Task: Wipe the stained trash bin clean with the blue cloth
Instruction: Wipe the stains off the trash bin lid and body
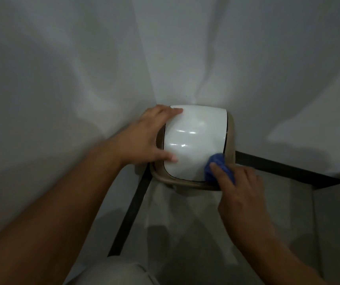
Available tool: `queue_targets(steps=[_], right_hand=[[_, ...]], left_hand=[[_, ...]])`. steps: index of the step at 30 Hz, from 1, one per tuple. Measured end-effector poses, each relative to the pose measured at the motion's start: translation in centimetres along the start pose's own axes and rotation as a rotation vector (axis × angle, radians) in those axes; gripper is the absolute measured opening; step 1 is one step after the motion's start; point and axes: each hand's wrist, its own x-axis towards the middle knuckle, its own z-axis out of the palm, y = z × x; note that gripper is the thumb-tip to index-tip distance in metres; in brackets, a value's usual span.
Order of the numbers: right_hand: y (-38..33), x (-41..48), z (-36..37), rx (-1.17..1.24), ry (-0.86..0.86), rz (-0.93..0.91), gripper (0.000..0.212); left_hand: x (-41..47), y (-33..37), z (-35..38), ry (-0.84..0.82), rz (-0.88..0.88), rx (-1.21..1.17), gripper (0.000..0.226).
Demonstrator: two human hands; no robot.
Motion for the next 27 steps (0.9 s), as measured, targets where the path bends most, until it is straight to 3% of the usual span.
queue_targets(steps=[3,7,12,17,20,27], right_hand=[[0.1,-0.4,0.0,0.109,0.155,0.114,0.065],[-1.3,-1.4,1.2,0.086,0.072,0.074,0.066],[-2.5,-0.6,1.6,-0.077,-0.170,0.172,0.062],[-3.9,1.3,0.9,-0.245,-0.341,0.326,0.038],[-4.9,1.7,0.9,-0.216,-0.356,0.343,0.023],[-7.3,2.1,1.2,0.030,-0.436,0.277,0.020]], left_hand=[[1.7,0.3,-0.7,0.145,-0.043,-0.182,0.056],[3.8,0.5,-0.6,0.066,-0.123,-0.293,0.038],[2.7,0.1,0.2,0.134,-0.075,-0.125,0.035],[0.9,0.6,1.5,0.237,-0.065,-0.082,0.038],[0.5,0.8,1.9,0.263,-0.079,-0.064,0.040],[0.2,1.3,2.7,0.296,-0.073,-0.065,0.039]])
